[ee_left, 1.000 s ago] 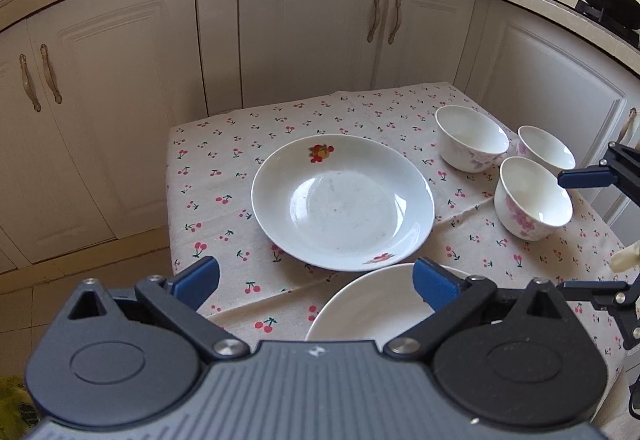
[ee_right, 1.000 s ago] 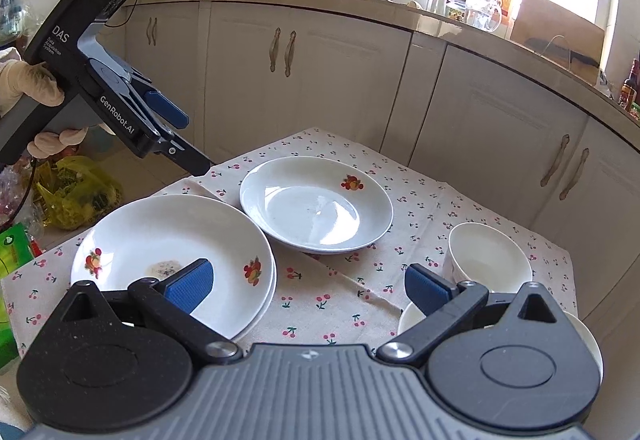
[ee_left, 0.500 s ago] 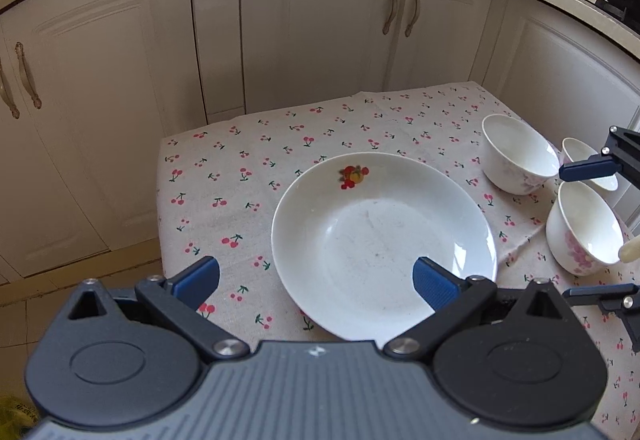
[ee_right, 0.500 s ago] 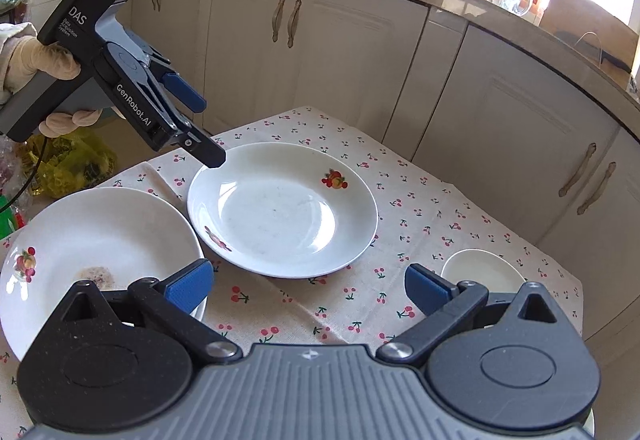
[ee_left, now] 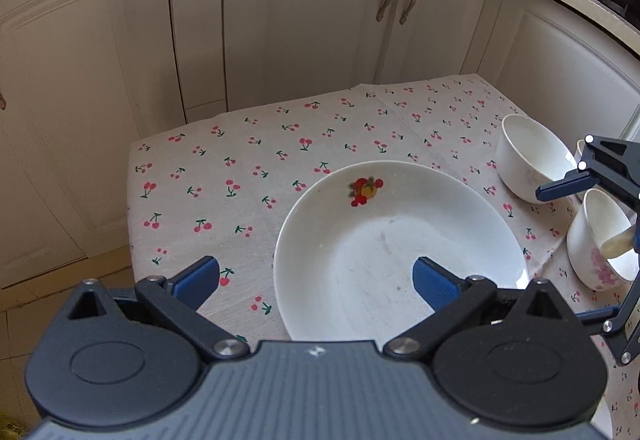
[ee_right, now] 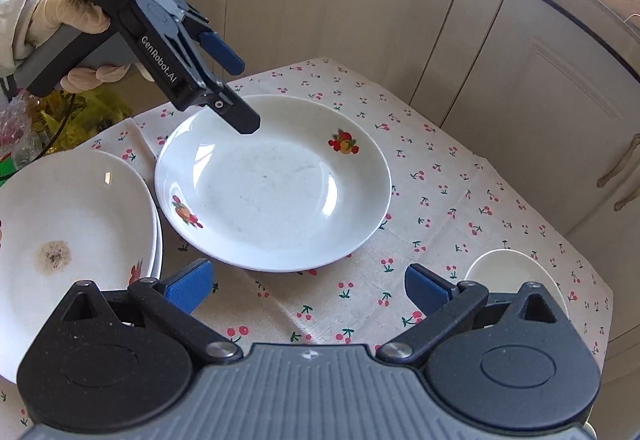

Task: Organize plates and bowls
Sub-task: 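Withdraw the left gripper and move it toward the remaining white plate, then close the left gripper on the rim of the fruit-decal white plate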

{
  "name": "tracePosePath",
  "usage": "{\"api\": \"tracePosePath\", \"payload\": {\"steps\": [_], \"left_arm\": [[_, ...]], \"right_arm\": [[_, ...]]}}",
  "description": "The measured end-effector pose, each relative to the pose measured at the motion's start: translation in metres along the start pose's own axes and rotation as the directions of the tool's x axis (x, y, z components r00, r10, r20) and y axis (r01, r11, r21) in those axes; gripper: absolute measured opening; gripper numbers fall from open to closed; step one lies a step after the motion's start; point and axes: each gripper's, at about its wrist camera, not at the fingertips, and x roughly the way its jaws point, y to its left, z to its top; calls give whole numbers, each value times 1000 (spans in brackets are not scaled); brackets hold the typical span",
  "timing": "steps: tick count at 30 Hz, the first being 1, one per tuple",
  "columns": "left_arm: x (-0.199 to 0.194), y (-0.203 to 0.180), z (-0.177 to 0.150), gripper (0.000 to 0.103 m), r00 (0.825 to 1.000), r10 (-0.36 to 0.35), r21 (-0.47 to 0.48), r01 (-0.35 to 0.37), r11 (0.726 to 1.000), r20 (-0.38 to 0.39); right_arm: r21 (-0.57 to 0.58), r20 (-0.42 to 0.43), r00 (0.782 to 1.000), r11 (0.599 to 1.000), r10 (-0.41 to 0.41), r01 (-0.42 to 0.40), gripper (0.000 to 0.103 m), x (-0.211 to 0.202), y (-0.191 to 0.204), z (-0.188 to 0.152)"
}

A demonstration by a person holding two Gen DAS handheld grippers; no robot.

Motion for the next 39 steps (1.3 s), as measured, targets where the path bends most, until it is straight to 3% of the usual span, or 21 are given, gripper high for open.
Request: {"api": "tracePosePath", "payload": {"steps": [6,13,25,39], "left_arm": [[11,1,-1,102,999,-25,8,26,1000,-26],[22,4,-3,102,996,-69,-16,68,998,-62],[34,2,5,100,987,-130,-11,129,992,-93],[46,0,14,96,975,-189,5,191,982,-119]], "right_arm": [[-27,-60,997,998,58,-59,103,18,5,4],[-8,-134,989,998,67,-68,103,42,4,9],[-2,-150,977,989,148,-150,103,54,-3,23],[27,-171,969,984,178,-176,103,64,-6,26]]}}
